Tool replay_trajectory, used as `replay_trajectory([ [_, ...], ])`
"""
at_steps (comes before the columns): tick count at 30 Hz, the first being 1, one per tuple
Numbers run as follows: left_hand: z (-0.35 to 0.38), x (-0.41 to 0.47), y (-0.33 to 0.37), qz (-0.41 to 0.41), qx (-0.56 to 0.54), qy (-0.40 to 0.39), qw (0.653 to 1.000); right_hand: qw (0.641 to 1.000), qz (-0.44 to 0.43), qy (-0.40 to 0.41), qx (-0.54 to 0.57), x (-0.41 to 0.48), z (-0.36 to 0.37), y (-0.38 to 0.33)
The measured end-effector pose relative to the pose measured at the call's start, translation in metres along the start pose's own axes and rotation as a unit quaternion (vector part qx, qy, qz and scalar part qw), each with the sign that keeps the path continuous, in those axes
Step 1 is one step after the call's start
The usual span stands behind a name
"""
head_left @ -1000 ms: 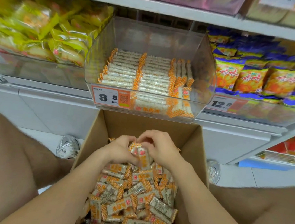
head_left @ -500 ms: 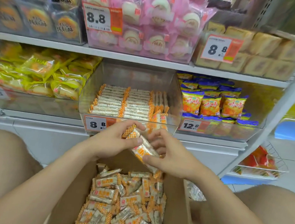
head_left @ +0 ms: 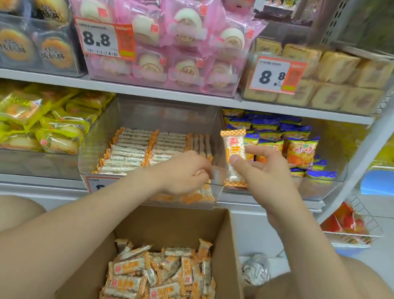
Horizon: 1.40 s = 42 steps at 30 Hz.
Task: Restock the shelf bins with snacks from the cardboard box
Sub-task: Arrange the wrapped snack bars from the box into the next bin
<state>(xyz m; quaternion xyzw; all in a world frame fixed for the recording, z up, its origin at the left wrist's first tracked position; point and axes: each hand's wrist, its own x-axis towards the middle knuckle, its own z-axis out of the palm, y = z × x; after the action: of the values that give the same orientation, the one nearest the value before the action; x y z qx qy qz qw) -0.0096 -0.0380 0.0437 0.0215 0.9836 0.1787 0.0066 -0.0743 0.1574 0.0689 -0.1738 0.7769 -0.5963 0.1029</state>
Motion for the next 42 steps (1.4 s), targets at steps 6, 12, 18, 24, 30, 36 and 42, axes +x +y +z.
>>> replay_trajectory([
  [6,0.013,0.036,0.001,0.003,0.082,-0.142,0.987,0.999,0.025,-0.005,-0.023,0.009,0.009,0.005],
  [12,0.023,0.038,-0.017,0.016,0.165,-0.175,0.97,0.992,0.025,0.011,-0.12,0.013,0.013,0.01],
  [18,0.015,0.031,-0.034,0.013,0.151,-0.143,0.978,0.981,-0.007,0.05,-0.185,0.008,0.013,0.009],
  [24,0.015,0.015,-0.051,-0.021,0.018,-0.119,0.993,0.925,-0.173,0.099,-0.323,0.007,0.036,0.009],
  [30,0.018,0.013,-0.049,-0.046,-0.021,-0.094,0.994,0.791,-0.246,0.102,-0.551,0.02,0.079,0.018],
  [36,0.021,0.015,-0.059,-0.073,-0.13,-0.067,0.987,0.732,-0.218,0.084,-0.64,0.042,0.097,0.022],
  [42,0.024,0.022,-0.062,-0.081,-0.119,-0.069,0.987,0.731,-0.19,0.019,-0.655,0.053,0.1,0.022],
])
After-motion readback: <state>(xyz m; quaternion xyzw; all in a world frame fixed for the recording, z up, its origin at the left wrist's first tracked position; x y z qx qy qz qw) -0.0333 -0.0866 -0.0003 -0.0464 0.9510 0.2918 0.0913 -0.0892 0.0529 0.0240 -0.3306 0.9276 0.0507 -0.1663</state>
